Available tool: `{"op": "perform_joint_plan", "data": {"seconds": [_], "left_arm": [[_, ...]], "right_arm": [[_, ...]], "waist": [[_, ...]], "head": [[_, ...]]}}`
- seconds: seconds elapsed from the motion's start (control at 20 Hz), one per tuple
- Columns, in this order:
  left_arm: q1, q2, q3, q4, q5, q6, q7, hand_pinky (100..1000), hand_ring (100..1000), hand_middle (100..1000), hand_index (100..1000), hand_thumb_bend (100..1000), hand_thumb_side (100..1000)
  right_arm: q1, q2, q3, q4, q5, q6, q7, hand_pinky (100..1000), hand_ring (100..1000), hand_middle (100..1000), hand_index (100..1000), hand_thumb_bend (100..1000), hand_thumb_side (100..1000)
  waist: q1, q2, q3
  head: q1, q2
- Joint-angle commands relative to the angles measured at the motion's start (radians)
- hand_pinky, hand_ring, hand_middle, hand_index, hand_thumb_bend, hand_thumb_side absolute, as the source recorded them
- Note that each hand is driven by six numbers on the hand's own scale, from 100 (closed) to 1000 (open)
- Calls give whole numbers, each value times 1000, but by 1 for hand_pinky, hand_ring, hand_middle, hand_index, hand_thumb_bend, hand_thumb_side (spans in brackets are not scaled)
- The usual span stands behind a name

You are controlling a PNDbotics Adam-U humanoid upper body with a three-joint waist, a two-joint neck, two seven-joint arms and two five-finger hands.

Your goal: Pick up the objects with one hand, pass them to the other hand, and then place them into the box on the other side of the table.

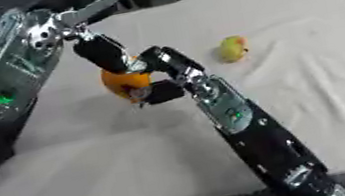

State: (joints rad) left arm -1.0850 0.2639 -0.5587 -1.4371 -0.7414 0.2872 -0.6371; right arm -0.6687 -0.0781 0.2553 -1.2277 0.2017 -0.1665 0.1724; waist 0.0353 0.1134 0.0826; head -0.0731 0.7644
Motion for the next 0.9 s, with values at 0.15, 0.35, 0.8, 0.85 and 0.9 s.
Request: {"op": "perform_joint_plan", "data": {"seconds": [0.15,0.35,0.8,0.85,0.9], "left_arm": [[-37,26,20,23,-63,-32,-92,924,861,798,856,604,288],[-33,29,31,7,-113,-41,-121,924,862,795,839,621,272],[-20,27,25,21,-154,-67,-160,924,866,793,832,635,296],[-18,25,24,24,-157,-68,-161,923,866,793,833,634,296],[-15,23,24,27,-160,-69,-160,922,865,792,832,633,293]], "right_arm": [[-6,-37,5,-36,-11,-2,-31,698,524,403,390,218,100],[1,-45,6,-43,-10,-3,-44,698,524,404,389,222,100],[8,-48,5,-63,31,-39,-116,700,520,405,390,232,100],[8,-48,6,-63,34,-43,-123,700,520,405,390,231,100],[8,-47,8,-63,36,-45,-127,700,520,405,390,231,100]], "waist": [[13,-36,4],[15,-35,9],[16,-31,10],[16,-30,10],[16,-29,10]], "head": [[-15,6],[-18,6],[-22,6],[-22,6],[-22,6]]}}
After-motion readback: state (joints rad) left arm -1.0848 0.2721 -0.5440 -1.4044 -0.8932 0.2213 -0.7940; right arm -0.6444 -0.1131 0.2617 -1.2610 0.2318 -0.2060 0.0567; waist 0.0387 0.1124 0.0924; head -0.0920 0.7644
